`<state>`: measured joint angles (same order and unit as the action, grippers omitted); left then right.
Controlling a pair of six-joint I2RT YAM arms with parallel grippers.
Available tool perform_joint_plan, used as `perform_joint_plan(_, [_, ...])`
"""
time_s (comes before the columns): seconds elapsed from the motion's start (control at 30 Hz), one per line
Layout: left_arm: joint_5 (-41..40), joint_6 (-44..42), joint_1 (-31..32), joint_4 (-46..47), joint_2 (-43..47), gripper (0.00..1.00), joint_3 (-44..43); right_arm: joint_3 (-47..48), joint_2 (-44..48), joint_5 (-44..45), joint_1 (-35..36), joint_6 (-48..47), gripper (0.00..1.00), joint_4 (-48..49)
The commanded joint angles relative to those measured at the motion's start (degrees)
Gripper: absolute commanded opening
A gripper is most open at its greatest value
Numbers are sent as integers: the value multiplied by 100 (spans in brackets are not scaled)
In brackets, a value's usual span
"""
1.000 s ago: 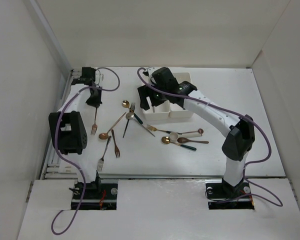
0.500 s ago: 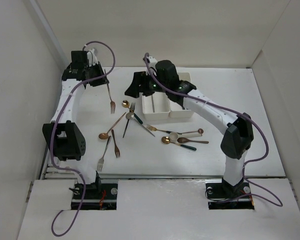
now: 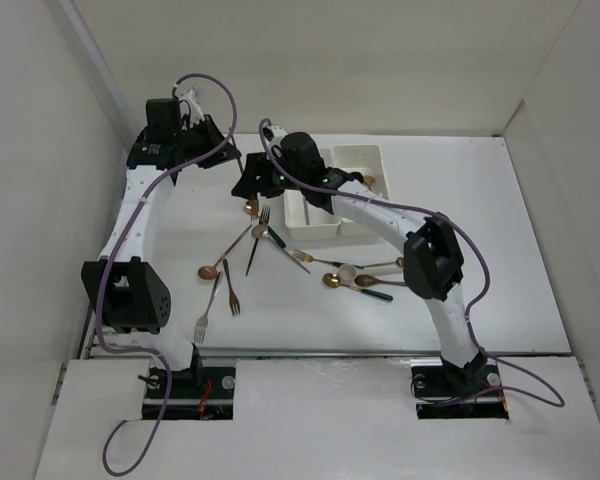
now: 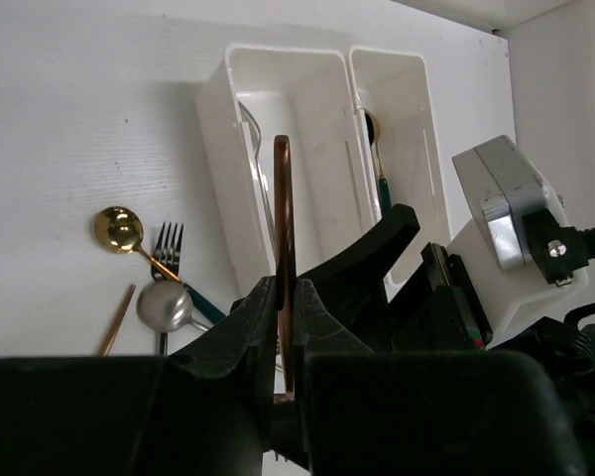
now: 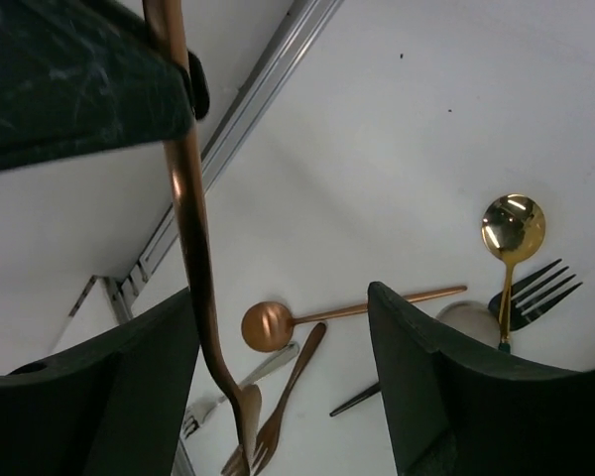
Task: Sort the eating utensils into containers
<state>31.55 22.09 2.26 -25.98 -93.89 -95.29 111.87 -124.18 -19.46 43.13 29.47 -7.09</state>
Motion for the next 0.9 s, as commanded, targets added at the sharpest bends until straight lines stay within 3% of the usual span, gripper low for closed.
perform_joint_plan(0.0, [220, 199, 20, 146, 239, 0, 150, 414, -79, -22, 124, -56, 70, 445])
perform_joint_plan(0.03, [281, 200, 20, 146, 291, 0, 151, 466, -80, -22, 125, -56, 51, 446])
perform_joint_plan(0.1, [281, 200, 20, 146, 292, 0, 151, 467, -133, -22, 125, -56, 26, 446])
perform_joint_plan(0.13, [281, 200, 20, 146, 292, 0, 151, 467, -133, -22, 125, -56, 7, 446])
perform_joint_plan(0.17, [334, 86, 20, 146, 292, 0, 203, 467, -72, -22, 125, -56, 0, 446])
perform_joint_plan(0.23, [282, -212, 20, 59, 292, 0, 151, 257, 138, -118, 125, -108, 0, 446])
perform_joint_plan(0.3, [-163, -1080, 20, -240, 292, 16, 11, 125, 306, -451, 64, -161, 0, 446])
perform_joint_plan(0.37, [-709, -1914, 20, -399, 292, 24, -113, -69, 534, -925, -120, -161, 0, 446])
perform_joint_plan(0.4, [-1469, -2806, 20, -260, 396, 28, -61, -122, 605, -1258, -225, -161, 0, 446])
perform_joint_plan(0.5, [-2467, -4339, 20, 799, 878, 28, 649, -122, 773, -2025, -577, -161, 0, -290])
perform_joint_plan(0.53, [-2583, -5528, 20, 1074, 994, 28, 852, -26, 773, -2244, -648, -222, 0, -536])
perform_joint_plan(0.6, [-2584, -6581, 73, 2046, 1257, 26, 1563, 299, 773, -2473, -763, -397, 0, -1292])
perform_joint_plan(0.67, [-1997, -8009, 73, 2691, 1662, 26, 2047, 475, 720, -2632, -842, -399, 0, -1758])
perform_joint_plan(0.77, [-1258, -8729, 73, 3976, 1865, 28, 2699, 423, 807, -2607, -912, -399, 0, -1813])
perform_joint_plan(0.8, [-1100, -8974, 73, 3873, 1865, 28, 2647, 310, 808, -2511, -912, -399, 0, -1813])
perform_joint_plan(0.87, [-322, -10280, 3, 2672, 1812, 28, 2217, 239, 965, -2439, -965, -399, 0, -1865])
